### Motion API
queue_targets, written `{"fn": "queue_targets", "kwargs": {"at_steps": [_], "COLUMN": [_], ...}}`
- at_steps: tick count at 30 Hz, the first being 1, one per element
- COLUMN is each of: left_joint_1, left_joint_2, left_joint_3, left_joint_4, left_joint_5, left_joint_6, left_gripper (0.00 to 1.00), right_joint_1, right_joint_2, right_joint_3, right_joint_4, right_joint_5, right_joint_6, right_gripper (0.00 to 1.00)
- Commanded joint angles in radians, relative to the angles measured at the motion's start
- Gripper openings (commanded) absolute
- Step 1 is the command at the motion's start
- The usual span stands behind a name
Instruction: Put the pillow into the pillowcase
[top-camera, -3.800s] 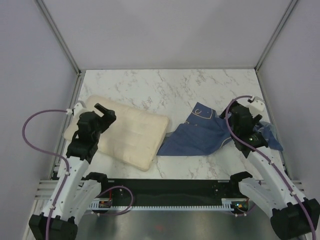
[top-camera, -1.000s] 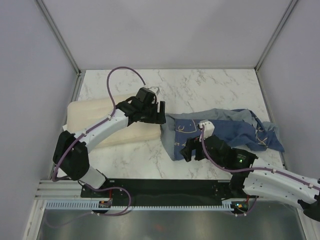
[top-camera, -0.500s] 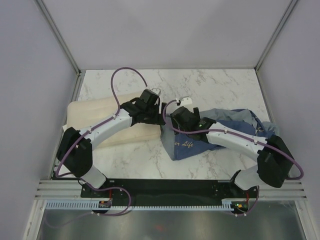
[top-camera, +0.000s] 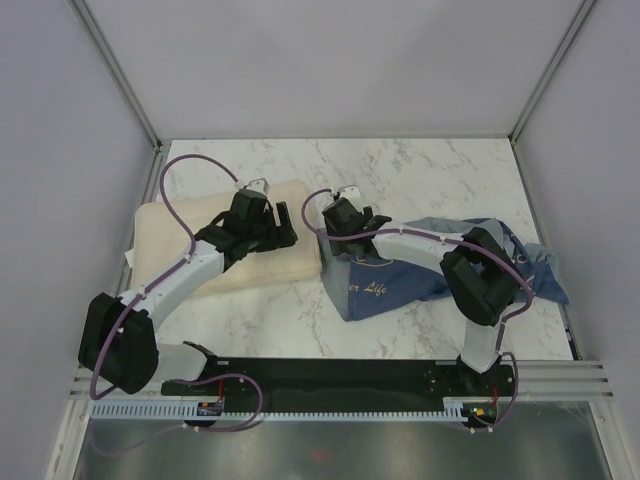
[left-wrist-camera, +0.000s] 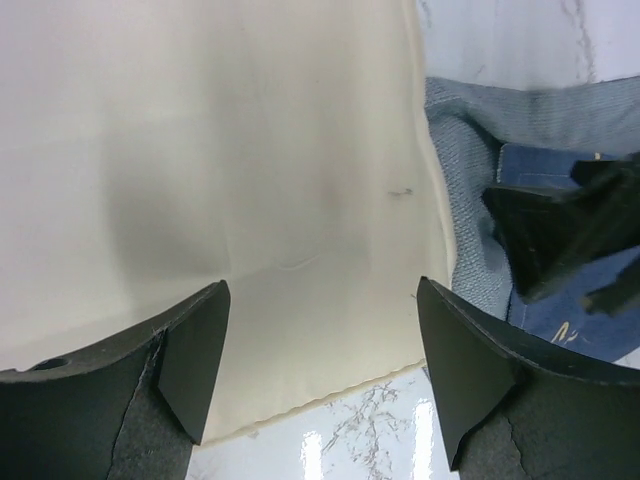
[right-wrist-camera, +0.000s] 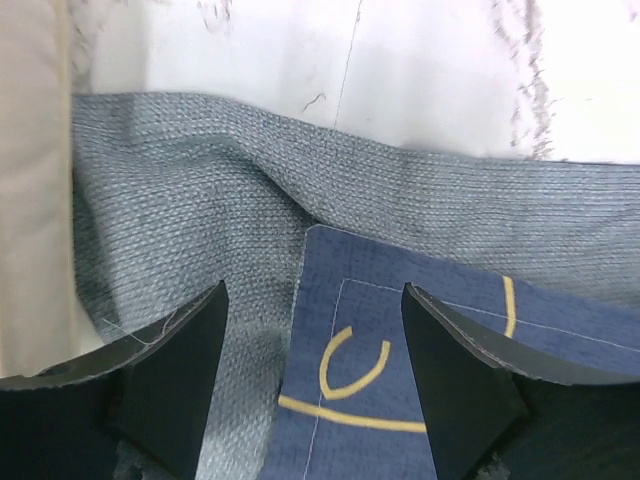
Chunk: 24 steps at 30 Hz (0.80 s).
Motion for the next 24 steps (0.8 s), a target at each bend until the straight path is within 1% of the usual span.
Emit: {"fn": "queue_targets", "kwargs": {"at_steps": [1,3,4,6,8,9,10,11,12,15,16,18,19,21,22,24], "left_joint_1": [-0.003,-0.003,-0.003,-0.003,-0.003,-0.003,-0.005,-0.006,-0.009,-0.037,-0.047,-0.089,-0.103,-0.155,-0.173,-0.227], "left_joint_2": [-0.016,-0.010,-0.009,-0.002,0.002,0.005,0.007,0.008,0.010,0.013,0.021,0.030,0.043,0.056,0.065,0.088], "left_joint_3": [-0.002,-0.002,0.000,0.001,0.004,0.004,0.006,0.007,0.009,0.023,0.026,0.044,0.050,0.075,0.084,0.101], "left_joint_4": [0.073,0.073,0.073,0.073,0.075,0.075,0.076,0.076,0.075,0.075,0.075,0.075,0.076,0.081,0.088,0.088], "left_joint_5": [0.025,0.034,0.039,0.045,0.045,0.071,0.074,0.079,0.088,0.113,0.120,0.157,0.169,0.191,0.202,0.202], "left_joint_6": [-0.026,-0.026,-0.024,-0.023,-0.020,-0.018,-0.015,-0.007,-0.003,0.023,0.029,0.043,0.045,0.045,0.043,0.043], "left_gripper": [0.83,0.83,0.83,0.83,0.83,0.83,0.82,0.82,0.82,0.81,0.81,0.81,0.81,0.82,0.82,0.82], "right_joint_1": [-0.012,-0.012,-0.012,-0.013,-0.013,-0.013,-0.013,-0.012,-0.013,-0.010,-0.007,0.016,0.023,0.052,0.086,0.123], "right_joint_2": [0.056,0.067,0.062,0.058,0.047,0.039,0.018,0.000,-0.022,-0.158,-0.259,-0.373,-0.478,-0.574,-0.656,-0.729], "right_joint_3": [0.036,0.024,0.015,-0.011,-0.036,-0.042,-0.053,-0.074,-0.086,-0.166,-0.192,-0.283,-0.312,-0.387,-0.431,-0.471], "right_joint_4": [0.013,0.010,0.010,0.010,0.010,0.010,0.009,0.007,0.009,0.045,0.064,0.120,0.134,0.148,0.147,0.132], "right_joint_5": [0.000,0.038,0.053,0.075,0.092,0.098,0.112,0.119,0.127,0.126,0.117,0.042,0.003,-0.105,-0.123,-0.156], "right_joint_6": [0.014,0.025,0.031,0.034,0.033,0.034,0.037,0.045,0.050,0.051,0.043,0.024,0.020,0.031,0.052,0.082], "right_gripper": [0.77,0.75,0.71,0.67,0.53,0.43,0.18,0.07,0.00,0.00,0.00,0.00,0.00,0.00,0.00,0.00]}}
